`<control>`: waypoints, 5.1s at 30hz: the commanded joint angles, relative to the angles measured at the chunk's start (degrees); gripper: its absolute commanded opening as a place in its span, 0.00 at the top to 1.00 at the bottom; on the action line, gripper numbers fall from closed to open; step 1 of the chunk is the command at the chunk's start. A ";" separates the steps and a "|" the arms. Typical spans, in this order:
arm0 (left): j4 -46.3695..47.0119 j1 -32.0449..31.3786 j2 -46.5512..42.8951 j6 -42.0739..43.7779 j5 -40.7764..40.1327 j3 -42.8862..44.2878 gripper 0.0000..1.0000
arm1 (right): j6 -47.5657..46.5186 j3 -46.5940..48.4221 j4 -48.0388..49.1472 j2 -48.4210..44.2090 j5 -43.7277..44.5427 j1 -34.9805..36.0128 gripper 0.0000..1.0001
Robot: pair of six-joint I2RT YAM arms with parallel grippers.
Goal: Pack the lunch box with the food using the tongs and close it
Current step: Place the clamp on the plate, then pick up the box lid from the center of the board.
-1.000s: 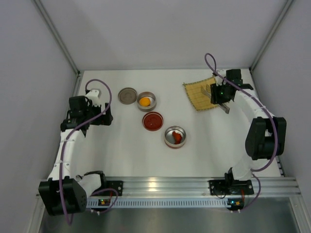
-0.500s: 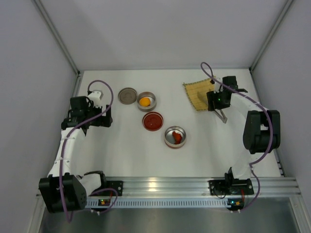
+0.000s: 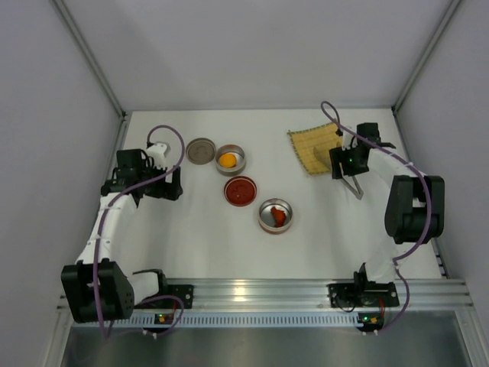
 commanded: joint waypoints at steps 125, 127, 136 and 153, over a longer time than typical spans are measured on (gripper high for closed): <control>-25.08 -14.09 15.75 -16.80 53.86 31.73 1.00 | 28.05 -22.04 44.24 -30.84 -52.02 23.72 0.17; -25.61 -14.18 15.57 -16.62 54.93 31.47 1.00 | 28.67 -22.21 46.01 -31.27 -49.31 26.44 0.19; -33.87 -14.27 14.08 -1.07 67.23 28.40 1.00 | 35.33 -18.35 62.86 -30.75 -48.40 30.67 0.31; -25.53 -14.18 14.78 -14.67 71.45 21.02 1.00 | 0.43 -1.24 23.70 -29.26 -47.12 36.73 0.48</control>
